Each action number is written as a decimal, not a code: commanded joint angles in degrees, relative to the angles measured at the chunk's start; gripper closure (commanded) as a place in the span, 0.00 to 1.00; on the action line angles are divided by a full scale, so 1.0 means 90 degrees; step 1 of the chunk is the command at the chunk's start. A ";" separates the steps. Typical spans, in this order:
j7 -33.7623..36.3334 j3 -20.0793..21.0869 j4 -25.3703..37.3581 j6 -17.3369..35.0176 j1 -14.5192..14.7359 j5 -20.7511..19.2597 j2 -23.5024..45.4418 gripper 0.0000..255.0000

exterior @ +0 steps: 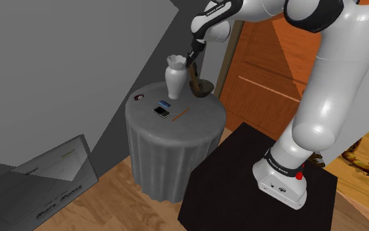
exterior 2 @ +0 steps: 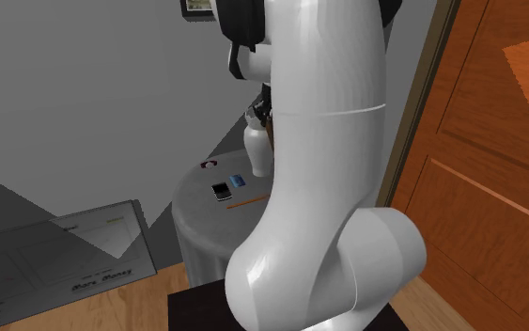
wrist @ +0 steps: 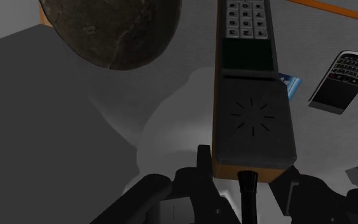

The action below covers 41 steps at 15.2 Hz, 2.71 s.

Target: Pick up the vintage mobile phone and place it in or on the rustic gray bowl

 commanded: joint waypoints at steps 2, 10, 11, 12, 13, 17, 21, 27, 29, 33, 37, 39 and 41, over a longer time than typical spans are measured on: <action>0.0095 -0.0039 0.0103 -0.0220 0.0027 -0.0108 -0.0129 1.00; -0.0574 -0.0177 0.1127 -0.0951 -0.0517 0.0192 0.0290 1.00; -0.0702 -0.0192 0.1345 -0.1080 -0.0637 0.0258 0.0407 1.00; -0.0825 -0.0206 0.1574 -0.1213 -0.0758 0.0324 0.0531 1.00; -0.0942 -0.0219 0.1814 -0.1350 -0.0881 0.0389 0.0662 1.00; -0.1348 -0.0246 0.2905 -0.1953 -0.1404 0.0631 0.1260 1.00; -0.1512 -0.0218 0.3105 -0.1932 -0.1570 0.0747 0.1518 1.00; -0.1651 -0.0156 0.2814 -0.1515 -0.1579 0.0866 0.1660 1.00; -0.1699 -0.0132 0.2732 -0.1382 -0.1586 0.0910 0.1717 1.00; -0.1798 -0.0080 0.2589 -0.1122 -0.1605 0.1003 0.1844 1.00; -0.1899 -0.0020 0.2473 -0.0873 -0.1631 0.1101 0.1988 1.00; -0.1940 0.0006 0.2434 -0.0776 -0.1643 0.1141 0.2049 1.00; -0.1940 0.0006 0.2434 -0.0776 -0.1643 0.1141 0.2049 1.00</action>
